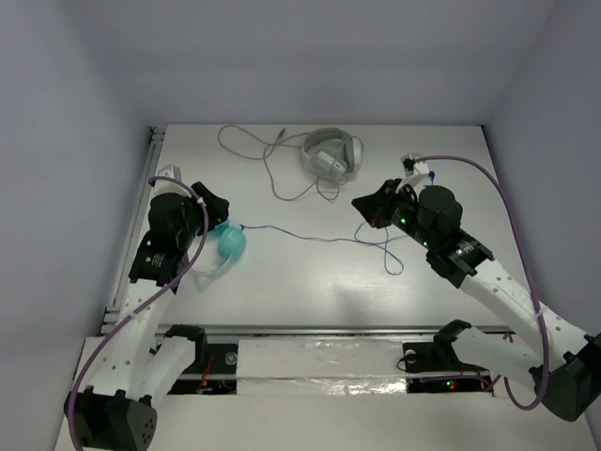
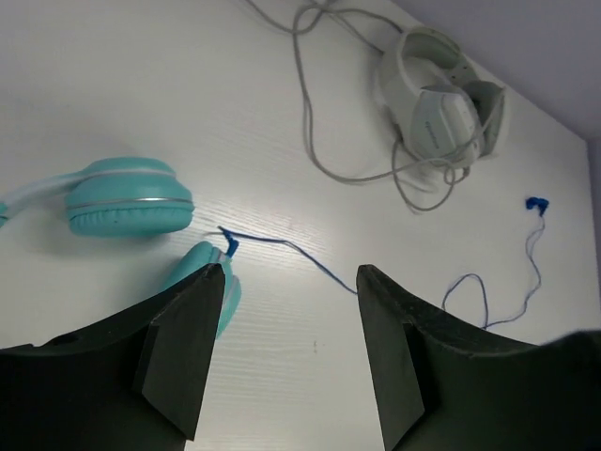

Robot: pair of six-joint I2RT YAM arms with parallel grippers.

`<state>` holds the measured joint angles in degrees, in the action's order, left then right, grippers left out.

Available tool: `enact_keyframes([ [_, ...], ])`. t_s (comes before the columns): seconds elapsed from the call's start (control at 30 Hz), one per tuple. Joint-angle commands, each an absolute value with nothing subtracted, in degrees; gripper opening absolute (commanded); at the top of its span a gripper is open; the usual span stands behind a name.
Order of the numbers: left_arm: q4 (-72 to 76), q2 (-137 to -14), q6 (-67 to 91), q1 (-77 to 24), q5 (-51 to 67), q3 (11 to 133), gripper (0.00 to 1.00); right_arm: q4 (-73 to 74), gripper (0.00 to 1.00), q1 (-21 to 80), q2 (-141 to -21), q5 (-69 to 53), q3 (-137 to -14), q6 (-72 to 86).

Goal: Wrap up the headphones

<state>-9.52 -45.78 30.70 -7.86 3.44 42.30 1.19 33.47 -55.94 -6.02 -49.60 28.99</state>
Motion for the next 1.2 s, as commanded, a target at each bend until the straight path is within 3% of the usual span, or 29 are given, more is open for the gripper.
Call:
enact_keyframes([
  [0.0,-15.88,-48.24,29.01,-7.73,-2.37,46.93,0.55,1.41,0.1,34.28,-53.79,-3.25,-48.08,27.51],
  [0.07,-18.8,-49.22,29.44,-7.73,-5.26,48.51,0.47,0.97,0.0,34.28,-52.48,-3.77,-47.46,27.6],
  [0.13,-21.17,-50.09,30.14,-7.73,-7.37,48.08,0.39,0.62,0.0,34.8,-51.95,-6.06,-46.76,27.68],
  [0.17,-22.23,-50.71,30.15,-7.73,-8.08,48.08,0.24,-0.34,0.0,34.8,-51.25,-6.76,-46.5,27.77],
  [0.23,-25.56,-52.81,30.32,-6.51,-9.57,48.08,0.12,-1.41,0.0,35.42,-50.45,-7.29,-45.88,27.95],
  [0.27,-26.36,-53.43,30.32,-5.81,-9.93,47.99,0.0,-1.23,0.0,35.42,-49.75,-7.21,-45.97,27.86],
  [0.43,-26.28,-56.86,31.72,-0.55,-10.98,46.32,0.0,-0.88,0.0,35.42,-48.17,-6.77,-45.88,28.12],
  [0.7,-25.22,-65.73,31.47,6.06,-7.03,44.3,0.42,-0.18,0.0,35.42,-47.2,-4.75,-45.44,28.04],
  [1.03,-38.31,-70.76,35.95,8.6,-11.58,46.41,0.45,-0.09,0.02,35.42,-47.11,-3.52,-45.62,28.12],
  [1.07,-38.49,-70.4,36.03,9.48,-11.95,46.15,0.52,-0.17,0.03,35.42,-47.28,-3.69,-45.7,28.12],
  [1.17,-38.67,-72.06,35.16,11.67,-11.43,47.02,0.57,-0.09,0.04,35.42,-47.37,-4.13,-45.62,28.21],
])
